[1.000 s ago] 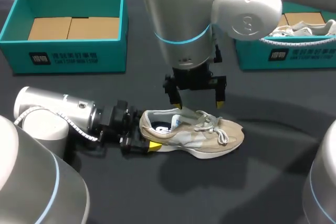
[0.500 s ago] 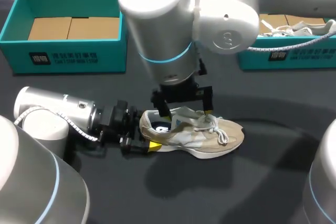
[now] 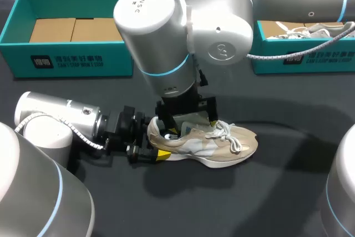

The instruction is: Take the shoe out of the shoebox, open the shoe tongue, remove and reinsert the insole, then place the shoe into the shoebox

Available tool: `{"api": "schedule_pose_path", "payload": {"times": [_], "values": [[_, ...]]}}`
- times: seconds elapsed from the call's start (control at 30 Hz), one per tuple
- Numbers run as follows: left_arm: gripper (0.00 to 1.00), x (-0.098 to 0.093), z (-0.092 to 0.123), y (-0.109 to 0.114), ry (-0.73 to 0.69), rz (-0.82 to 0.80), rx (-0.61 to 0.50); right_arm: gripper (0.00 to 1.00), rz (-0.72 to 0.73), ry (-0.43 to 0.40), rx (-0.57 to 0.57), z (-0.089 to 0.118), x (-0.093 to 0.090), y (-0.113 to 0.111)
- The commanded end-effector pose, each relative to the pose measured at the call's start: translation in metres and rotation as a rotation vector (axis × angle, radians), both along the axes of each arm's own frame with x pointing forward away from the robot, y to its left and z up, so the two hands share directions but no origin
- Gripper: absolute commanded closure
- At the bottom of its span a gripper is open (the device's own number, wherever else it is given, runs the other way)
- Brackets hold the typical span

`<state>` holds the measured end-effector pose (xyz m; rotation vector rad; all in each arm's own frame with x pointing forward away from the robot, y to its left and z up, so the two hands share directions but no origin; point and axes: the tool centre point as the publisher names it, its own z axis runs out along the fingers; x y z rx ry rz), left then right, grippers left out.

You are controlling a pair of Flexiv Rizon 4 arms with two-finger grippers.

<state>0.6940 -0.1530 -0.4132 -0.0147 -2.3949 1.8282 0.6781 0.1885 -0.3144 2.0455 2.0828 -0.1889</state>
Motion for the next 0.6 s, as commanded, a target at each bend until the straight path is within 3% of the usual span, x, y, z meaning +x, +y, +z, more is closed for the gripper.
{"api": "schedule_pose_path", "payload": {"times": [0.03, 0.6], "values": [[1.0, -0.003, -0.006, -0.001, 0.0, 0.002, 0.001, 0.0, -0.234, -0.072, -0.115, -0.008, -0.005, 0.016], [1.0, -0.003, -0.006, -0.001, 0.0, 0.002, 0.001, 0.01, -0.361, -0.158, -0.237, -0.021, 0.0, 0.016]]}}
